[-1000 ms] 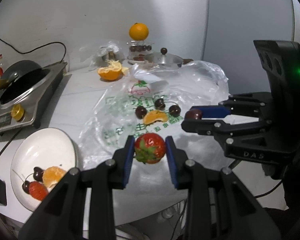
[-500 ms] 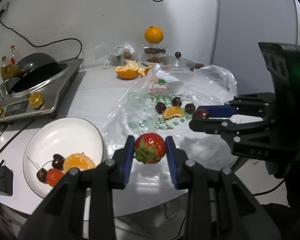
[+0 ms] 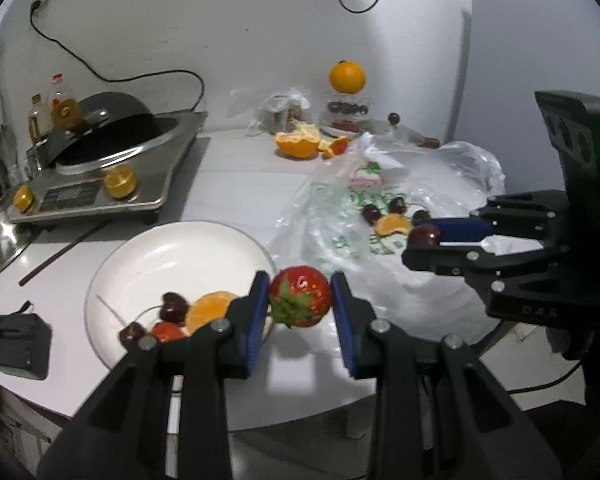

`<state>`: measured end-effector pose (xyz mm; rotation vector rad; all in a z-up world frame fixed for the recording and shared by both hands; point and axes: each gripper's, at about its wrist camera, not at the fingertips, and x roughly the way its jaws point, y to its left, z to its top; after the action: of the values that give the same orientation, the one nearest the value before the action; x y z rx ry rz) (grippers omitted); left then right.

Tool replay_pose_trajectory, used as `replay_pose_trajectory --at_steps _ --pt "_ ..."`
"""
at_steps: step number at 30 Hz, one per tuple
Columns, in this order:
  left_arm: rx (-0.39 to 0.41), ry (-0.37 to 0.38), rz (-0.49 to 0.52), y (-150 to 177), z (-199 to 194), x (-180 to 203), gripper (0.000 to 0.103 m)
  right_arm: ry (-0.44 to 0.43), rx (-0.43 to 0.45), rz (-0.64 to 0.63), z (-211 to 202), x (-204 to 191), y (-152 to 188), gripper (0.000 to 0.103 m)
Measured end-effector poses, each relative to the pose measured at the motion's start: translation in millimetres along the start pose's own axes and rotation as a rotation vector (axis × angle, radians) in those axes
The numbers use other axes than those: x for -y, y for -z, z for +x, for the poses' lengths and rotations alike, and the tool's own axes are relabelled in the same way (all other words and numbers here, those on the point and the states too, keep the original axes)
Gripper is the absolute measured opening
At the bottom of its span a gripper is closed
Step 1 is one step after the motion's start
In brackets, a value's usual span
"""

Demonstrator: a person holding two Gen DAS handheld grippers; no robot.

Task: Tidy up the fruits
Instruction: 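Carry the strawberry and cherry over the white plate with both tools, then open the left tool to drop the strawberry while the right tool releases the cherry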

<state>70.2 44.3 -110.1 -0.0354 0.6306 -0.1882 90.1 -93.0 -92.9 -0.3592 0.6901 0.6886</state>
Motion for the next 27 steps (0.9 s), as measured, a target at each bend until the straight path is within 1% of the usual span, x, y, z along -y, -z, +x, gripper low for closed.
replay_pose_trajectory --at_steps 9,27 --pt "0.008 -0.046 -0.013 4 -1 -22 0.032 -0.036 -0.014 -0.041 16 -21 -15 0.028" --pt "-0.010 -0.057 -0.050 3 20 -54 0.032 -0.099 -0.049 -0.069 51 -37 -31 0.028"
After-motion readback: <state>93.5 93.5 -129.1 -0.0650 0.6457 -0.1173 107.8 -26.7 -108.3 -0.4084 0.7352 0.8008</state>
